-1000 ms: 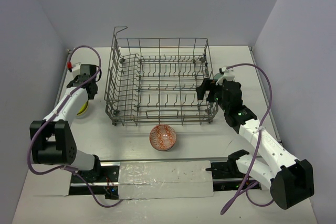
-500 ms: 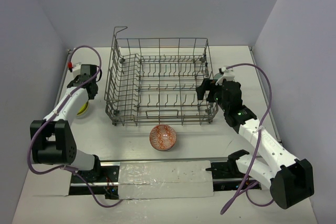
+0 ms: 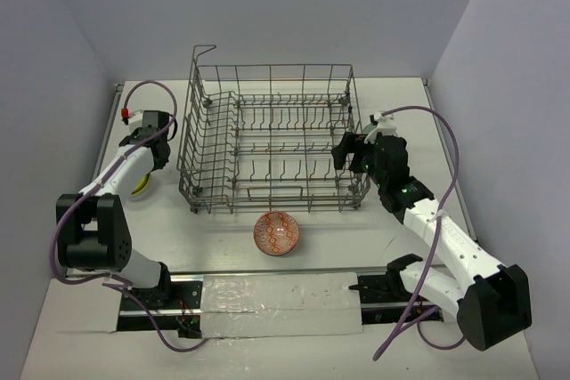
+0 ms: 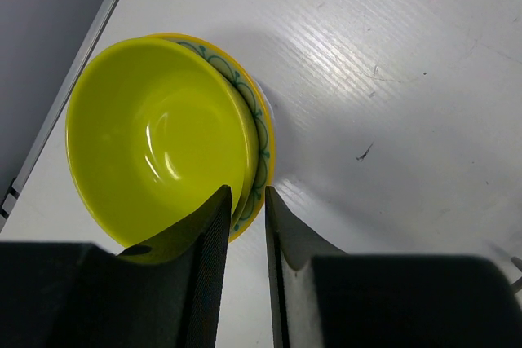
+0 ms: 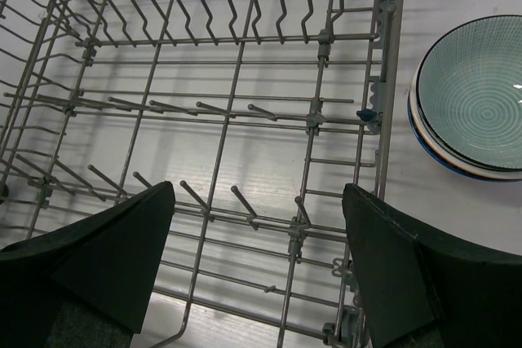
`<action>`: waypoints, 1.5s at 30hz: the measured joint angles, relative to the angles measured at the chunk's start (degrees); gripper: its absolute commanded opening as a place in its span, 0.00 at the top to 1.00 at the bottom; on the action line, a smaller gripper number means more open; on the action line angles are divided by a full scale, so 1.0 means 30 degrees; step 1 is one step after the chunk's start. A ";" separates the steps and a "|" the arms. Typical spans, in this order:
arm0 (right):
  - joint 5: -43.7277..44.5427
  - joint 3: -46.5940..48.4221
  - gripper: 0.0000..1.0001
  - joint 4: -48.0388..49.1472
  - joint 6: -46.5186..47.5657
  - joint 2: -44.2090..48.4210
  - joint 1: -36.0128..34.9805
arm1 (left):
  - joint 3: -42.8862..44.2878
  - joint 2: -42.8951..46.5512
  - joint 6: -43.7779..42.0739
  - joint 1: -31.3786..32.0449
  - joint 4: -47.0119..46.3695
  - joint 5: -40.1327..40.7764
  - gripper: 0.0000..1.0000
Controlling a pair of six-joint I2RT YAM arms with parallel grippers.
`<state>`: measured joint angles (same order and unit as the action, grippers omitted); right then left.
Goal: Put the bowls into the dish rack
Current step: Pick up the bowl from the bowl.
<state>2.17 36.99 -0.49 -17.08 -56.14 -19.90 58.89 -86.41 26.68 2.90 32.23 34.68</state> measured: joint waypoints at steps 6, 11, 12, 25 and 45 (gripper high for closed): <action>0.0007 0.0080 0.09 0.0007 0.0000 0.0000 0.0000 | 0.0000 -0.0211 0.0022 0.0000 0.0058 0.0189 0.72; 0.0007 0.0087 0.09 0.0000 0.0000 0.0000 0.0000 | 0.0000 -0.0248 0.0058 0.0007 0.0066 0.0401 0.73; 0.0007 0.0087 0.09 0.0000 0.0000 0.0000 0.0000 | 0.0000 -0.0262 0.0058 0.0007 0.0066 0.0415 0.73; 0.0007 0.0087 0.09 0.0000 0.0000 0.0000 0.0000 | 0.0007 -0.0772 0.0211 -0.0138 0.0087 0.0495 0.80; 0.0007 0.0087 0.09 0.0000 0.0000 0.0000 0.0000 | 0.0051 -0.0809 0.0408 -0.0240 0.0219 0.0423 0.95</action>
<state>2.20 37.26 -0.49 -17.08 -56.14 -19.90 59.05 -88.84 27.90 2.17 32.88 35.94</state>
